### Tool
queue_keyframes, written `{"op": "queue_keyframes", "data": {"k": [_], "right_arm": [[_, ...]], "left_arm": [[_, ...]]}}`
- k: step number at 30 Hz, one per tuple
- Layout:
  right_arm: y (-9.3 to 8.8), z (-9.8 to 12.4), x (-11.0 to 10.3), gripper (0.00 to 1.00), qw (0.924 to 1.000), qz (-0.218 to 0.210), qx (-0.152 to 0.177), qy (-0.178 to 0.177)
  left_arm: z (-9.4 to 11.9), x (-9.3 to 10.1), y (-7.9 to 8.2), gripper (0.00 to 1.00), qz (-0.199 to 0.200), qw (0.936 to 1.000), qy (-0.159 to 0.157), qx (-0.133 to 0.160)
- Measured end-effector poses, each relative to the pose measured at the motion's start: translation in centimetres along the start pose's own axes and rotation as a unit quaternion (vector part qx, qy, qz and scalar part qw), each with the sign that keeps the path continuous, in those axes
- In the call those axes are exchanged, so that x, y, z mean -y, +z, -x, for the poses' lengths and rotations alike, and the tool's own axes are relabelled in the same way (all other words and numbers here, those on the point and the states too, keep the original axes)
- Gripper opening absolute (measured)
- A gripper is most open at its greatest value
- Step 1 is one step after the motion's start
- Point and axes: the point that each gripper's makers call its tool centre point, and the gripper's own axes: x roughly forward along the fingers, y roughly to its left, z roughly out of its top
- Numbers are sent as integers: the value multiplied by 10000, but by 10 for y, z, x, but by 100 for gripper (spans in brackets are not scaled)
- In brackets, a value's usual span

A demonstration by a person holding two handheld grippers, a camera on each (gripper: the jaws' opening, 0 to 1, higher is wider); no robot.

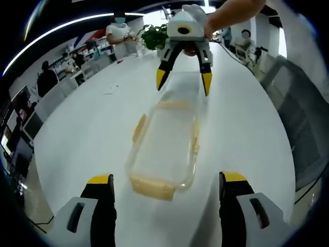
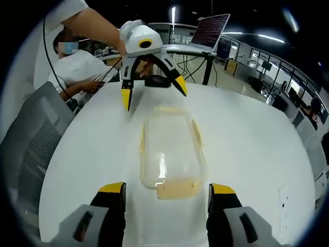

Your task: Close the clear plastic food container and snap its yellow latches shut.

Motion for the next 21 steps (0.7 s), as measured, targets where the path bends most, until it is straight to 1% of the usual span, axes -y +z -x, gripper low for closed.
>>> {"op": "queue_keyframes", "data": {"k": [3, 8, 11, 13, 17, 21], "right_arm": [[0, -2, 2, 63, 10000, 39, -68, 62], [0, -5, 6, 62, 9997, 120, -172, 140], [-1, -8, 8, 62, 9994, 149, -261, 194], [-2, -10, 8, 62, 9991, 189, -309, 222], [-4, -15, 6, 62, 9983, 259, -409, 314], [-6, -19, 5, 61, 9976, 263, -492, 409]], "left_arm": [[-2, -3, -2, 82, -107, 9999, -62, -68], [-5, -3, -2, 82, -171, 9996, -190, -122], [-7, 0, -8, 80, -303, 9986, -346, -271], [-8, 0, -12, 77, -307, 9981, -414, -351], [-8, -2, -15, 76, -398, 9972, -450, -441], [-9, -4, -18, 72, -544, 9958, -495, -539]]}}
